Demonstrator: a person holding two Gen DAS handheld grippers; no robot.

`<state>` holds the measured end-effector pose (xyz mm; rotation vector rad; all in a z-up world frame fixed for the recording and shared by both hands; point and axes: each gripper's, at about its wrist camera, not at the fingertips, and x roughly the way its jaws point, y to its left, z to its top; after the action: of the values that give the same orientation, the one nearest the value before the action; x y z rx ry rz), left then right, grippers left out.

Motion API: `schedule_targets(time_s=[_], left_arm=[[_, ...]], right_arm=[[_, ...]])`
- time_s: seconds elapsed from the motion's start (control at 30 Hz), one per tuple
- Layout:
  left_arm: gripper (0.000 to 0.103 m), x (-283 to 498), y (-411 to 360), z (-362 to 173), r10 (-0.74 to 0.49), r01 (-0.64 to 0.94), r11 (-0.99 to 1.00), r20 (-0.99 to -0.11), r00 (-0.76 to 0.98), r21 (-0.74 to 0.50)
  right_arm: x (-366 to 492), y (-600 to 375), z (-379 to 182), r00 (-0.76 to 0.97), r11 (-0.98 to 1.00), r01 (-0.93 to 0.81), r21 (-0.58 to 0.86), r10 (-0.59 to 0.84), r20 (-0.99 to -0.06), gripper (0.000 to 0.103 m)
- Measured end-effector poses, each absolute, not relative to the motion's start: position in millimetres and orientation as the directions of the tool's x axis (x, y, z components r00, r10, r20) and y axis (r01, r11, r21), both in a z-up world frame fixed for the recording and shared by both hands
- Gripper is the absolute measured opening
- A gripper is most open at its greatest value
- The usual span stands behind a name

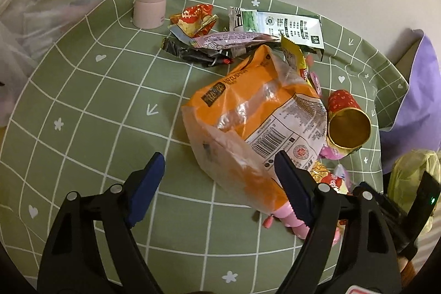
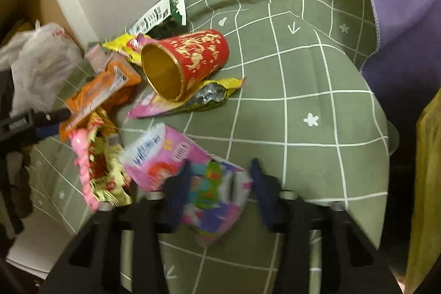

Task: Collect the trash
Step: 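Grasp the orange chip bag with the left tool while the right tool grasps the red cup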

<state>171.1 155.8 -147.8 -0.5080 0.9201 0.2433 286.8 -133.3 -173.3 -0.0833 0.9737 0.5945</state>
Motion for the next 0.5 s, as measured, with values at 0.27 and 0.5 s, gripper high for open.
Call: schedule_targets(time_s=[0.27,0.5], left_arm=[[0.075,161,158,-140,-0.021,-0.429,0.837,-0.803,0.595,-0.34],[0.075,165,152,-125,-0.024,-0.366,0.877,-0.787,0.616,-0.313]], right_arm=[[274,-144,-142,0.447,0.818,-0.52,0.248,0.507,-0.737,0.008],[258,-146,-137,0.427,0.784,-0.546,0.294,0.563,-0.708,0.05]])
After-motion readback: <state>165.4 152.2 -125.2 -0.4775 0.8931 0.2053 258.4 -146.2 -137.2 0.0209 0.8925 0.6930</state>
